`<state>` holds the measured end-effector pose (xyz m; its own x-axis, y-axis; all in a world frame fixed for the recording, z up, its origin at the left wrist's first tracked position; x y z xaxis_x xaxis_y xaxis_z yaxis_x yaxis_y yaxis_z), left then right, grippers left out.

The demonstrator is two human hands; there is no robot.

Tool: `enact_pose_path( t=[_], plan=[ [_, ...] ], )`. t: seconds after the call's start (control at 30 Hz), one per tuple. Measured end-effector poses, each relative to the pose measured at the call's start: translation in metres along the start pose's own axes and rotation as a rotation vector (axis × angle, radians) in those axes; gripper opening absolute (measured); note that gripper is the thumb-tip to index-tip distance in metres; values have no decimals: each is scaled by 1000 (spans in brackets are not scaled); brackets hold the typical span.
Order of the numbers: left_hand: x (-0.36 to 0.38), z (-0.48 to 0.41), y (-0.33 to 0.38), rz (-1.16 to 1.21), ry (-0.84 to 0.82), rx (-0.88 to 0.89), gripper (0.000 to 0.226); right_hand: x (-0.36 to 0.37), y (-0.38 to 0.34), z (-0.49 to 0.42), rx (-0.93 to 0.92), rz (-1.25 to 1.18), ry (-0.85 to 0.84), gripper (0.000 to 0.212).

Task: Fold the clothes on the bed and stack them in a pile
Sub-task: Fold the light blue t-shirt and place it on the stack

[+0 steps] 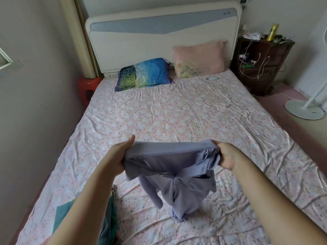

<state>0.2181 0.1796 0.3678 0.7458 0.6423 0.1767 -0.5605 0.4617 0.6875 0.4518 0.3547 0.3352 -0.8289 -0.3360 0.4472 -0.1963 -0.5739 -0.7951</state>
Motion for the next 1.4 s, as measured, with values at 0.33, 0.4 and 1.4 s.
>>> enact_pose_path(
  t=[0.33, 0.4, 1.4],
  plan=[
    [28, 33, 5, -1380, 271, 628, 53, -1, -52, -15, -208, 119, 185, 34],
    [32, 34, 3, -1458, 293, 713, 42, 2, -59, -13, -215, 161, 144, 35],
    [56, 63, 19, -877, 610, 801, 8, -4, -65, 28, -979, 2135, -266, 26]
  ],
)
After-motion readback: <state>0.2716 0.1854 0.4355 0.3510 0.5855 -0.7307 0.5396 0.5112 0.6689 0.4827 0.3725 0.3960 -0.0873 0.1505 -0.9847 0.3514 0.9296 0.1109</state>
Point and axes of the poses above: each hand's wrist, its own z-axis away from the middle knuckle, its own x-axis out of the palm, y = z × x, the point moved 6 cm from there along -z, towards the middle knuckle, and after that the axes turned 15 degrees about -x, right-handed, at the moved point
